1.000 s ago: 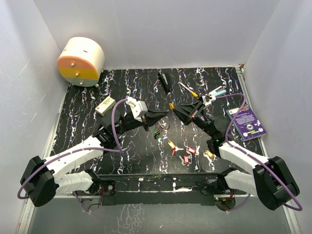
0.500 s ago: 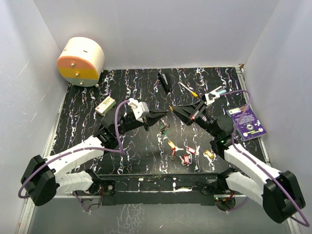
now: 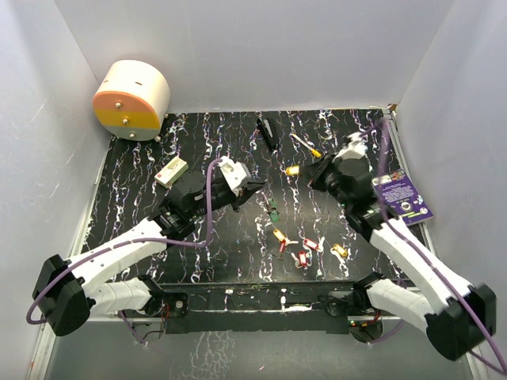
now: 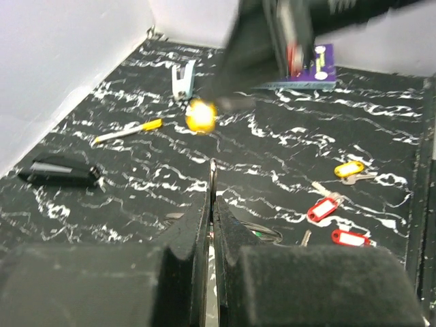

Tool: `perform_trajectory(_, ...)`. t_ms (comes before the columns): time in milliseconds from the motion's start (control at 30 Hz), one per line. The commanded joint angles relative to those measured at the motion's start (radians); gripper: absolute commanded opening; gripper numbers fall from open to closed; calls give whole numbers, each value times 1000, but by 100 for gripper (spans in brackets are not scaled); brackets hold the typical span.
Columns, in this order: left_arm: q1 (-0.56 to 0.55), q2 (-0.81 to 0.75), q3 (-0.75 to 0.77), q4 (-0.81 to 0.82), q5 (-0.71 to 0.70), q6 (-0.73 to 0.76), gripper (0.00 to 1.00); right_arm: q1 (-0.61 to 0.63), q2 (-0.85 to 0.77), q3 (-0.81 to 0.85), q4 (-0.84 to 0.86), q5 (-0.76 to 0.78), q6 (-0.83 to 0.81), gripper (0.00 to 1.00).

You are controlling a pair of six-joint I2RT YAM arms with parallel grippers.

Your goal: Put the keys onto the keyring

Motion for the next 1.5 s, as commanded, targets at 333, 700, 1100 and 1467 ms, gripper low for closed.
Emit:
perform_trajectory(333, -1, -51, 37, -70, -136, 28, 0, 108, 251, -344, 281, 312, -154, 8)
perform_trajectory(700, -1, -61, 9, -61, -129, 26, 0, 112, 383, -344, 397, 336, -169, 18)
perform_trajectory(1100, 0, -81, -17, -55, -121, 24, 0, 123, 390, -374, 480, 383, -159, 22)
perform_trajectory(1467, 4, -85, -39, -38, -115, 16, 0, 136, 418, -446, 592, 324, -185, 25)
